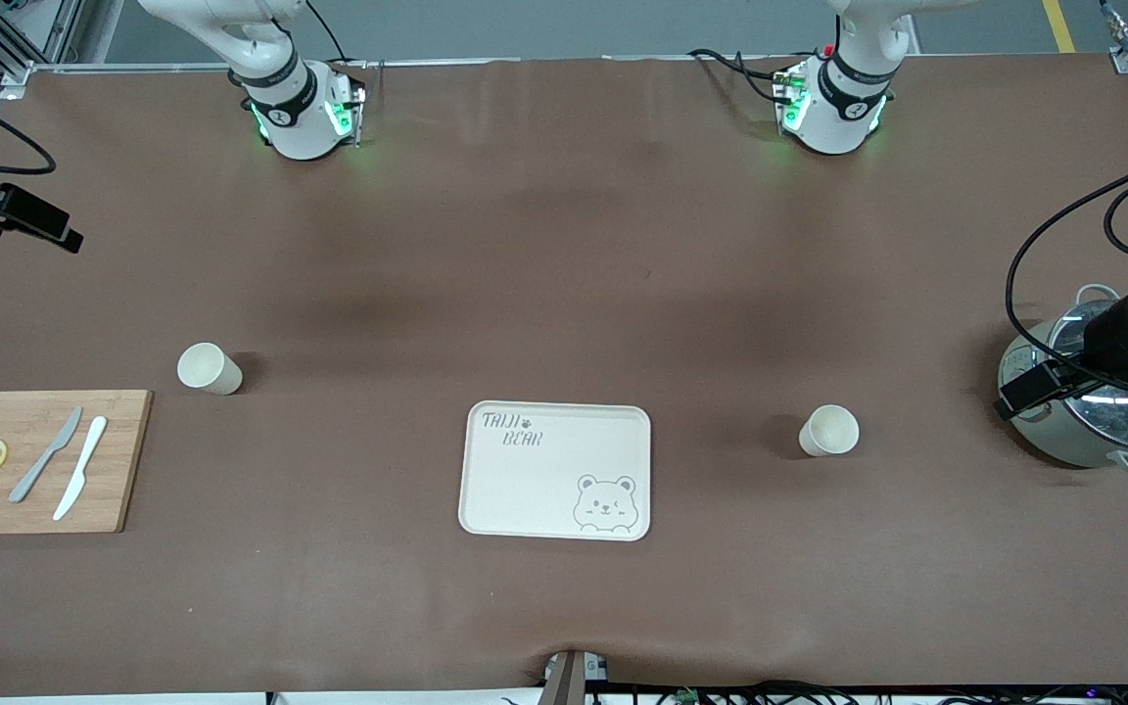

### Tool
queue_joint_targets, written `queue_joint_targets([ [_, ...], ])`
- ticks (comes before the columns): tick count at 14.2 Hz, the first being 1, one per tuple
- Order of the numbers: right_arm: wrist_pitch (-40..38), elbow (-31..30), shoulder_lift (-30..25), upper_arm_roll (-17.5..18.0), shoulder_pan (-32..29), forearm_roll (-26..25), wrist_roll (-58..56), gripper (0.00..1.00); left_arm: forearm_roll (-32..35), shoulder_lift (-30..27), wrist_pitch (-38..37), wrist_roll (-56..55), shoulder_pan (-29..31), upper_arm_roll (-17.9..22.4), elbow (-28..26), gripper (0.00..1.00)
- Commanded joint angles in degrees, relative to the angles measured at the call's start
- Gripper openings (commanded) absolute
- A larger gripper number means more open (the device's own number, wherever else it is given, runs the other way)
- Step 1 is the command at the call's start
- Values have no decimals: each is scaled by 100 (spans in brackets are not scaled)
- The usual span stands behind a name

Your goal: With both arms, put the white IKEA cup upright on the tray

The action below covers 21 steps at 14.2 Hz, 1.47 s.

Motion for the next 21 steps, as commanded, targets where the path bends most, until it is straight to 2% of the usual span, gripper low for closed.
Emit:
queue_joint_targets([
  [1, -34, 48, 7, 44, -9, -42, 40, 100, -24, 182, -90, 12, -31, 2, 225, 100],
  [5, -166, 39, -1, 70, 8, -85, -13, 100, -50, 244, -90, 20, -5, -6, 260, 100],
  [8, -140, 48, -2, 88, 210, -393, -4, 100, 20, 288, -64, -128, -101, -33, 260, 100],
  [15, -122, 66, 7, 62, 149, -314, -4, 100, -23, 306, -55, -164, 21, -50, 190, 100],
  [21, -122, 83, 51, 53, 140, -323, -92, 100, -14, 271, -160, -304, -145, -77, 67, 100],
])
